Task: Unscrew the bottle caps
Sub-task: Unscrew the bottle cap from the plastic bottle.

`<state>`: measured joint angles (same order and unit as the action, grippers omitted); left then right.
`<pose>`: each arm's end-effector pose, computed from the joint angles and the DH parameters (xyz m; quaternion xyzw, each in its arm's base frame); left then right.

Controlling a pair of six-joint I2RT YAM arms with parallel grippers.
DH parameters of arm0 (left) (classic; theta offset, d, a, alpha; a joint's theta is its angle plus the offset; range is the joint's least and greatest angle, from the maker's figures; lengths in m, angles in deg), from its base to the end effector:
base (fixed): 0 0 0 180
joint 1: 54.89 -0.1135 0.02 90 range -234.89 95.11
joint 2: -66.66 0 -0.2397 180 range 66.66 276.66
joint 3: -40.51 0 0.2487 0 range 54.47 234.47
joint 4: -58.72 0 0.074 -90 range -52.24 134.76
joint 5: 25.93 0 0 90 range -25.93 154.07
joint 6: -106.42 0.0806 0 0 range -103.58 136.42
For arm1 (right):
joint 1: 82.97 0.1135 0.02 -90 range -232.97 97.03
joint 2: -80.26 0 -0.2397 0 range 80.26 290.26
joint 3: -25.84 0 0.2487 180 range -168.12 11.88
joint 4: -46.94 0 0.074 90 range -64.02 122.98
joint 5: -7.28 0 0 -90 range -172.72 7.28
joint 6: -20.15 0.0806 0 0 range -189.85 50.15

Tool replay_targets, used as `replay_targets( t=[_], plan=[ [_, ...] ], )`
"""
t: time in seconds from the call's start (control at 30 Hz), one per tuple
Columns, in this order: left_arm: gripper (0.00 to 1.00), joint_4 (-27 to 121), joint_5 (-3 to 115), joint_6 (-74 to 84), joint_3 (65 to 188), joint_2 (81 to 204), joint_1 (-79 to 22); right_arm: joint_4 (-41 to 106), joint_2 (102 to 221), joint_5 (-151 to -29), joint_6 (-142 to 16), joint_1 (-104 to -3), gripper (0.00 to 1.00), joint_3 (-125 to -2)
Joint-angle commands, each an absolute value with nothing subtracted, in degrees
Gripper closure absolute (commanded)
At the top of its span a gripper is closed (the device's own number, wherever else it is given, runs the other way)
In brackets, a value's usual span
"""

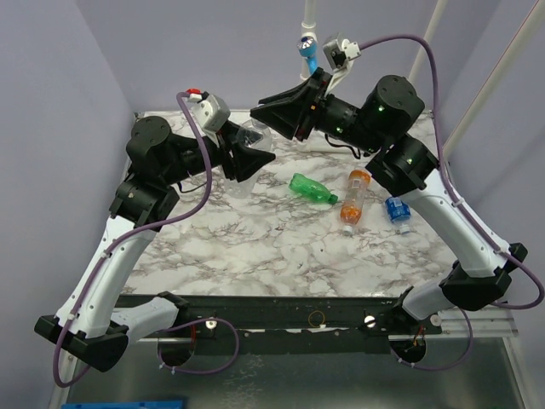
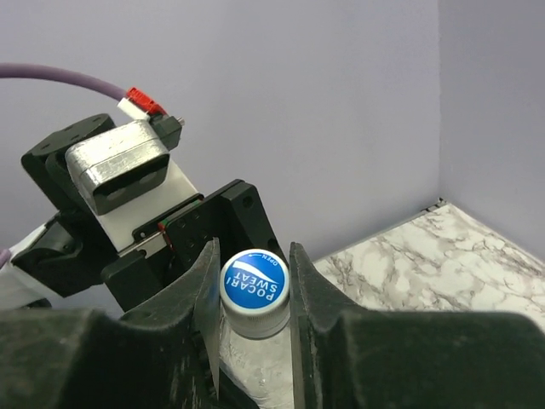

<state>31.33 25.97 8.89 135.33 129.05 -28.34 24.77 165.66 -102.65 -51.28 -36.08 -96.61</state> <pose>0.2065 -0.1588 0.4713 0.3429 0.5898 -0.4150 0.6019 0.2150 0.2699 0.5407 -0.2799 0.5486 0.5109 0.5998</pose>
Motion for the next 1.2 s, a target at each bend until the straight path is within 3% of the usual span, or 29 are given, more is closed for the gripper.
replay_targets(
  t=[0.0, 0.13, 0.23, 0.37, 0.47, 0.5, 0.6, 0.67, 0.7, 0.97, 1.17],
  plan=[
    [1.00, 32.17, 16.23, 5.91, 137.67, 128.78, -28.43, 22.40, 164.40, -112.40, -56.09, -36.04, 0.99, -98.83],
    [1.00, 32.50, -2.45, 0.18, 139.48, 129.99, -28.43, 25.23, 163.22, -133.64, -57.55, -36.21, 0.99, -98.92],
    [1.00, 32.80, -9.33, -4.11, 140.03, 130.45, -28.39, 29.35, 163.65, -147.61, -54.41, -36.30, 0.99, -99.21],
    [1.00, 32.81, -10.19, -4.45, 139.98, 130.37, -28.36, 40.66, 162.59, -154.59, -47.62, -36.63, 0.99, -95.29],
    [1.00, 32.89, -9.65, -3.67, 140.01, 130.38, -28.35, 39.24, 161.48, -152.35, -49.96, -36.74, 0.98, -94.56],
    [1.00, 32.90, -9.05, -3.05, 139.91, 130.31, -28.35, 36.54, 161.53, -150.17, -52.16, -36.74, 0.92, -95.32],
    [1.00, 32.90, -5.61, -0.37, 139.06, 129.96, -28.35, 29.61, 160.90, -133.95, -55.84, -36.74, 0.28, -96.02],
    [1.00, 32.50, -2.13, 2.10, 138.26, 129.57, -28.35, 28.19, 160.04, -122.32, -56.87, -36.74, 0.04, -95.43],
    [1.00, 32.10, 0.18, 3.54, 137.88, 129.47, -28.35, 28.05, 159.60, -118.66, -56.74, -36.74, 0.00, -95.14],
    [1.00, 29.99, 27.31, 13.61, 137.62, 129.84, -28.35, 14.09, 166.55, -98.93, -53.57, -36.44, 0.00, -106.99],
    [1.00, 29.97, 32.87, 14.57, 137.82, 130.23, -28.26, 11.68, 170.58, -93.81, -53.95, -35.95, 0.03, -109.67]
  ],
)
